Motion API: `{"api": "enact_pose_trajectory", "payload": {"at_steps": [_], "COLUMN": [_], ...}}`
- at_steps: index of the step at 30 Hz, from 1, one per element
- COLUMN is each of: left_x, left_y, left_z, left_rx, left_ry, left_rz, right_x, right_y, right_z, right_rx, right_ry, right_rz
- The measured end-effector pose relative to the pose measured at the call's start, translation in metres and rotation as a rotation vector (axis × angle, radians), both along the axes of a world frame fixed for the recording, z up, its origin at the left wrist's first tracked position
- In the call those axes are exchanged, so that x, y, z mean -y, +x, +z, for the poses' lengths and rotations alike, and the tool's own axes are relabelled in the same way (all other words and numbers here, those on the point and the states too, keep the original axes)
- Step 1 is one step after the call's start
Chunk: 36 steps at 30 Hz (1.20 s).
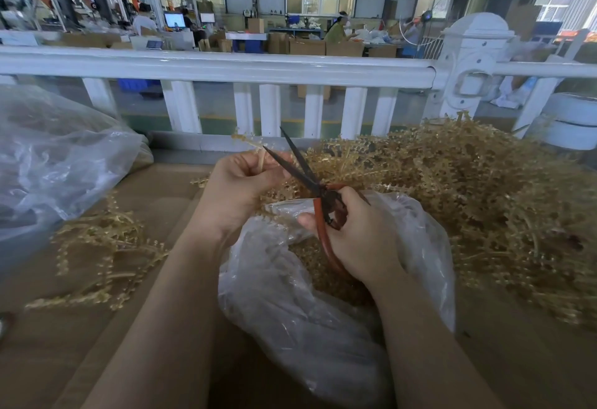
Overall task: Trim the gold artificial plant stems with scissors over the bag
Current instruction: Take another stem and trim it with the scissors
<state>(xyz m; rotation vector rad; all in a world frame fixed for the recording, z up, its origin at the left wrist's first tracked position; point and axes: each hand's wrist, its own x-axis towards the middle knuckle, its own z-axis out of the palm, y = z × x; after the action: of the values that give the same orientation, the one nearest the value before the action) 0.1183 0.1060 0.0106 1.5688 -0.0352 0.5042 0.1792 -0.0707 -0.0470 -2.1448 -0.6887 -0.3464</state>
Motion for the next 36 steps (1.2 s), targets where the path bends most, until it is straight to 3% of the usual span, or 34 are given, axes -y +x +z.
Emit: {"api": "enact_pose_trajectory", "payload": {"at_steps": [8, 25, 36], "left_x": [0.003, -0.005, -0.009], "left_y": [-0.001, -0.001, -0.003], "left_z": [0.002, 0.0, 0.002], "left_rx": [0.005, 0.017, -0.028], "left_ry": [-0.015, 0.012, 0.207], "left_rz": [-0.016, -0.032, -0.033], "right_x": [0.0, 0.001, 0.003], "right_y": [-0.004, 0.0, -0.003], "right_z": [0.002, -0.002, 0.004], "right_rx": [0.121, 0.125, 0.151], "right_ry": [-0.016, -0.025, -0.085], "right_rz": [-0.072, -0.081, -0.108]}}
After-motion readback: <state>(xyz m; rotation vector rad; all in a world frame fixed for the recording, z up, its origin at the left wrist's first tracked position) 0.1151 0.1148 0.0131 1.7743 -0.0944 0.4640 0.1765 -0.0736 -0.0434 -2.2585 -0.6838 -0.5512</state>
